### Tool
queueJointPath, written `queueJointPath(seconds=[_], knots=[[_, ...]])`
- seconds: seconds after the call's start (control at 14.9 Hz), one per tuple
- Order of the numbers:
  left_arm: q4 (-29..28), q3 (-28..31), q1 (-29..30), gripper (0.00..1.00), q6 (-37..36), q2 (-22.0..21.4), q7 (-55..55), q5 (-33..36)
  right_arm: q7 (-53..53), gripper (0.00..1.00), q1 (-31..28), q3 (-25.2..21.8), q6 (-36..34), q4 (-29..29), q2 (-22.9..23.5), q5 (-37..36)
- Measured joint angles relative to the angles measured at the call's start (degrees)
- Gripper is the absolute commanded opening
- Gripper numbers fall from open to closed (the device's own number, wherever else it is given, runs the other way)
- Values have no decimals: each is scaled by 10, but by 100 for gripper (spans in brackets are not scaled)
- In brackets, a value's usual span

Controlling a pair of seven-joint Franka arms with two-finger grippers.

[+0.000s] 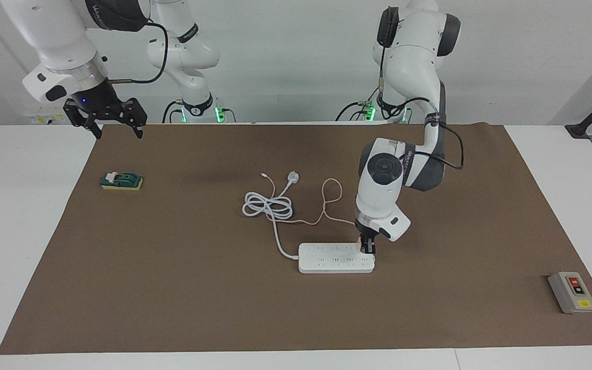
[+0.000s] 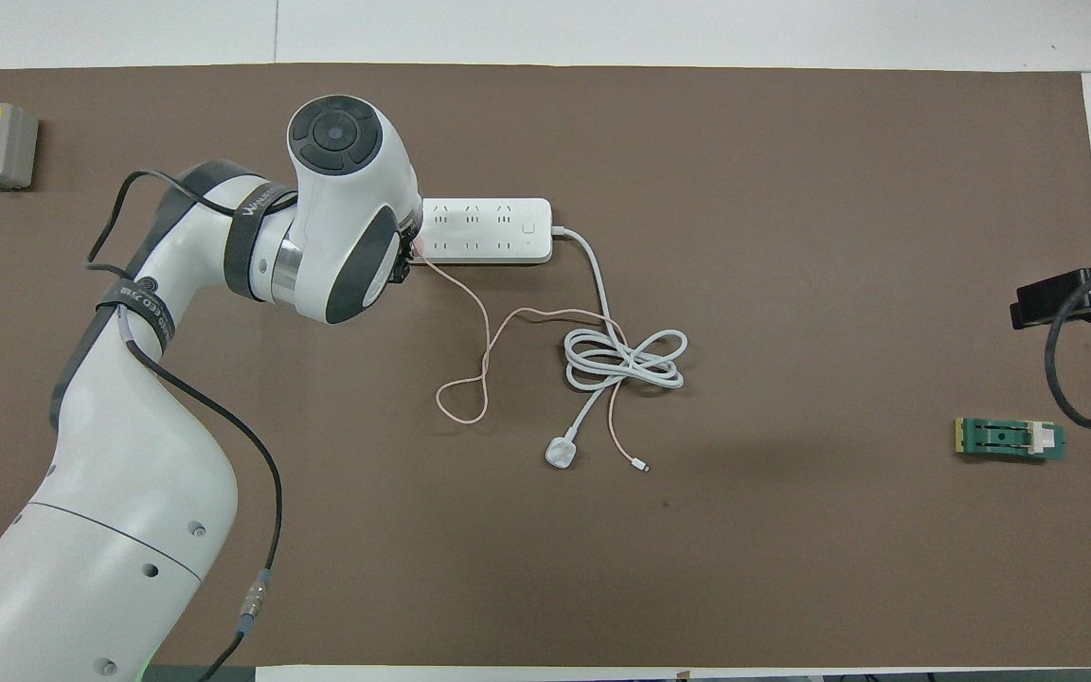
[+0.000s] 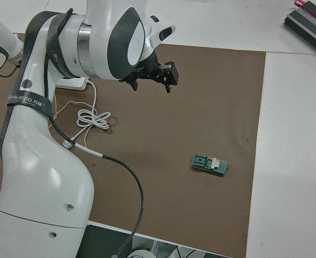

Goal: Plug charger into power strip
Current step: 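Push the charger prongs into the power strip socket with the left gripper, then open the left gripper and pull it back from the plugged charger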

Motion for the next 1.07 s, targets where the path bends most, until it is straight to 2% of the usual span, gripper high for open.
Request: queueJointPath(seconds=[0.33, 0.4, 0.47, 0.6, 0.67, 1.07], knots=[[0, 0, -3, 0, -1, 0, 0, 7, 0, 100, 0, 0, 0, 0, 0, 0], [0, 1, -5, 5, -2, 0, 0, 11, 0, 100, 0, 0, 0, 0, 0, 0], [1, 2, -6, 59, -3, 1, 0, 12, 0, 100, 0, 0, 0, 0, 0, 0], [2, 1, -6, 96, -10, 2, 2, 10, 0, 100, 0, 0, 0, 0, 0, 0], [2, -1, -6, 100, -16, 4, 2, 9, 0, 100, 0, 0, 0, 0, 0, 0], [23, 0, -4, 100, -54, -13, 21, -1, 0, 100, 0, 0, 0, 0, 0, 0]])
